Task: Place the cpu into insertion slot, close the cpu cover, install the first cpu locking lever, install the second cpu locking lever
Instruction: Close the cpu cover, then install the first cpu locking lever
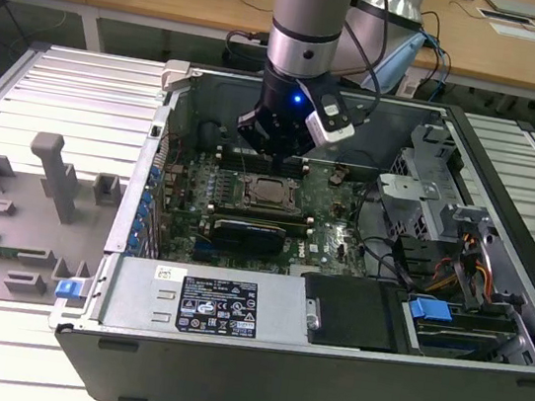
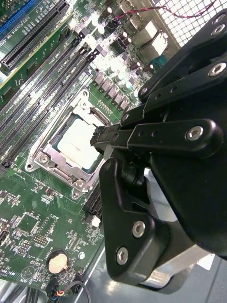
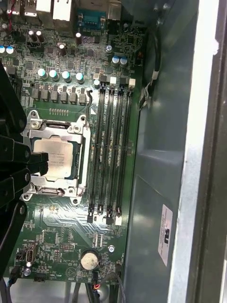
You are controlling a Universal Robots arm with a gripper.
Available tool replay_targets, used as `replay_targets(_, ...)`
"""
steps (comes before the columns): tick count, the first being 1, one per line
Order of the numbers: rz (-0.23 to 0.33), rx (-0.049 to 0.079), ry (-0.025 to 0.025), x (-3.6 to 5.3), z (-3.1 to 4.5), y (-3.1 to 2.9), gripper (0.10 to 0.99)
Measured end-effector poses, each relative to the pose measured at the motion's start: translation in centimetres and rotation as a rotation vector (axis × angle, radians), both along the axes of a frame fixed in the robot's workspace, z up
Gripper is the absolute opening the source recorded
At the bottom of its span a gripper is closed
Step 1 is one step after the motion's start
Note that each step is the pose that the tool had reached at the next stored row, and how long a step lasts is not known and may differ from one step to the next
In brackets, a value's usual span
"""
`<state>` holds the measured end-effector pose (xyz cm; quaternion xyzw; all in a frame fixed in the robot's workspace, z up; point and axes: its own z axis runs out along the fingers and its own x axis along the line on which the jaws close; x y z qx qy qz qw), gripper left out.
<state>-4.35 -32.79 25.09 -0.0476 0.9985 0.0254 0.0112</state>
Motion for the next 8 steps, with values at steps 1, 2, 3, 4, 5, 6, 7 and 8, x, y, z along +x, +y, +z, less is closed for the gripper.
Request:
replay_targets(1, 0.000, 0.000, 0.0000, 0.00, 0.00, 0.00, 0.106)
replay_targets(2, 0.000, 0.000, 0.0000, 0.00, 0.00, 0.00, 0.106)
replay_targets(3, 0.000, 0.000, 0.0000, 0.00, 0.00, 0.00, 0.106)
replay_targets(4, 0.000, 0.000, -0.0001, 0.00, 0.00, 0.00, 0.106)
replay_targets(5, 0.000, 0.000, -0.0001, 0.00, 0.00, 0.00, 0.106)
replay_targets(6, 0.000, 0.000, 0.0000, 0.00, 0.00, 0.00, 0.106)
replay_targets(7, 0.000, -0.001, 0.0000, 0.00, 0.00, 0.00, 0.106)
replay_targets(8, 0.000, -0.001, 0.0000, 0.00, 0.00, 0.00, 0.106)
